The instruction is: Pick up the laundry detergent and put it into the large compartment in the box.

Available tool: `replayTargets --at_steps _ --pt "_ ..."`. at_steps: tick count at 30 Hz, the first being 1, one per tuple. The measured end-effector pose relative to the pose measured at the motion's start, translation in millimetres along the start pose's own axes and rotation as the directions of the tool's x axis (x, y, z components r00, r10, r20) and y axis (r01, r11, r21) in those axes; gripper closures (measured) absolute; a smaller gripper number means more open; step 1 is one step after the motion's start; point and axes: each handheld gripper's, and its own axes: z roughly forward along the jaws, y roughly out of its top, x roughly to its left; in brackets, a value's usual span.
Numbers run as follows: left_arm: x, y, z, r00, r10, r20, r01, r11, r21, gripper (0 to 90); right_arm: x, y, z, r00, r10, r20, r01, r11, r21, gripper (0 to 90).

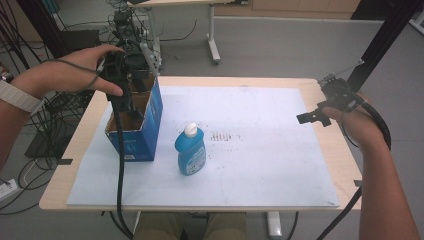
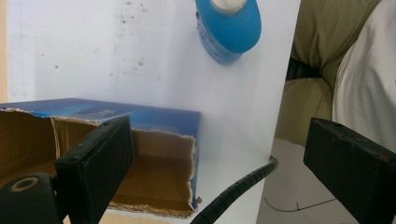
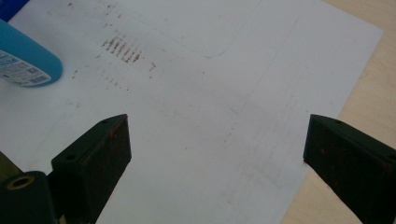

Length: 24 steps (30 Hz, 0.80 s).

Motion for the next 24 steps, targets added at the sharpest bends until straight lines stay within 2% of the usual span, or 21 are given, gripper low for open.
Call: replayTargets --at_steps 15,24 --pt "0.8 3.4 -0.6 1.0 0.001 -0.001 -0.001 0.9999 0.011 9.0 -1.8 -0.9 2.1 1.0 0.004 -0.003 -0.005 1.0 0.0 7.5" --pt "0.8 1.4 -3.6 0.9984 -0.057 0.0 0.057 0.9983 -0.01 4.8 -2.7 -2.5 1.9 1.0 0.006 -0.004 -0.006 1.0 -0.003 7.5"
